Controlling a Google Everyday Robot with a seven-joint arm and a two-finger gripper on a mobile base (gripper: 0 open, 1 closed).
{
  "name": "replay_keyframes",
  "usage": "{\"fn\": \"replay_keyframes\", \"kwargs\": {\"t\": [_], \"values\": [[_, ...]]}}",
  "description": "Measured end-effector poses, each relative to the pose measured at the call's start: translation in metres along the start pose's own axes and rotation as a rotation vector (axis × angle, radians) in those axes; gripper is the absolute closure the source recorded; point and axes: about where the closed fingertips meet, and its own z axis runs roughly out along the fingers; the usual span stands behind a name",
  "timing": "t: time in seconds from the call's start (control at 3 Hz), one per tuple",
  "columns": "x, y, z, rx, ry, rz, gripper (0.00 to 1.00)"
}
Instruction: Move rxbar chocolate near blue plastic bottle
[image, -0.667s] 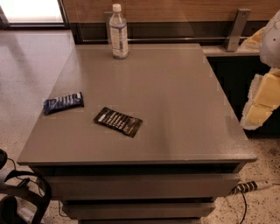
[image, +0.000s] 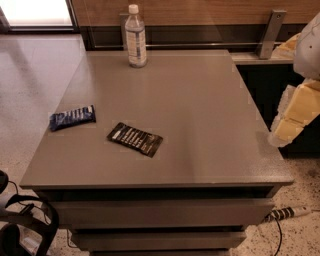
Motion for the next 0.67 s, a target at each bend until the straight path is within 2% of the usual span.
{"fn": "replay_keyframes", "kwargs": {"t": [0.33,0.67], "values": [[-0.01,0.003,0.014,0.008,-0.106,0.053,0.0],[-0.031,0.004,0.034,0.041,-0.262,0.1,0.0]]}}
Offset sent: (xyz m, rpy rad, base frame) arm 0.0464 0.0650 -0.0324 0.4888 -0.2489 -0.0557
